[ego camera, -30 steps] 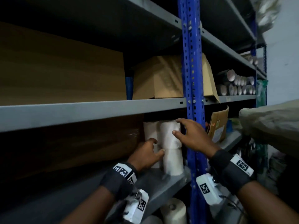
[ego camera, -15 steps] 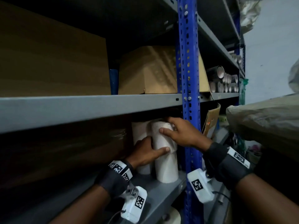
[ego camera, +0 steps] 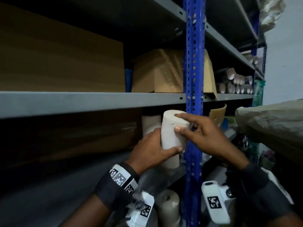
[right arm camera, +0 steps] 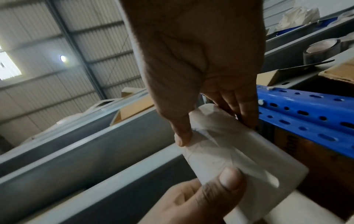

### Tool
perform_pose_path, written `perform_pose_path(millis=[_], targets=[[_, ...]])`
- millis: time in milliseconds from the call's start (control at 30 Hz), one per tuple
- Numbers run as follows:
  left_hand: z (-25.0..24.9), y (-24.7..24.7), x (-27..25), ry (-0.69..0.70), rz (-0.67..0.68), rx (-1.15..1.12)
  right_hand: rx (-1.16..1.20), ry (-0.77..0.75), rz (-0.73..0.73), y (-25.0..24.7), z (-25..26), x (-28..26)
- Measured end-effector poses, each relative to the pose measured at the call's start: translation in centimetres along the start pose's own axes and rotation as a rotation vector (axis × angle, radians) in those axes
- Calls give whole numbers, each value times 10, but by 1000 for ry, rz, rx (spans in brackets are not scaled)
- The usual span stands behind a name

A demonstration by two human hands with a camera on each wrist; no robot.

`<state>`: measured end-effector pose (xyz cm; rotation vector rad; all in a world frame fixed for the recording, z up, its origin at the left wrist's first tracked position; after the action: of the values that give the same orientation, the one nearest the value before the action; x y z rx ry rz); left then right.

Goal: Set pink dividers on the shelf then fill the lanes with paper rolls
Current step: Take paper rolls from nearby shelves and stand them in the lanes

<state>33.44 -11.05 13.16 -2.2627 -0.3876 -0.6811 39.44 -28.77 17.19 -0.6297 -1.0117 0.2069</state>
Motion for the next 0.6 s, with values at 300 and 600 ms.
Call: perform_pose_path(millis=[300,600], targets=[[-45,5,-143,-87,-326,-228,249,-102,172,-22,78,-82],[-90,-20,-299,-202,-511,-78,348,-322,518,-20,157,-145]])
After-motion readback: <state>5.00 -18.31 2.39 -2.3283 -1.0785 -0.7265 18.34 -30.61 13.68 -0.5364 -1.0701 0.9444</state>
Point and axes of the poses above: each hand's wrist, its own x-axis towards the middle knuckle, its own y-axis out of the palm, z = x × y, the point moved 3 cm from there along x, towards the middle knuckle, and after that the axes turned 14 degrees about -x, right-handed, at the moved point
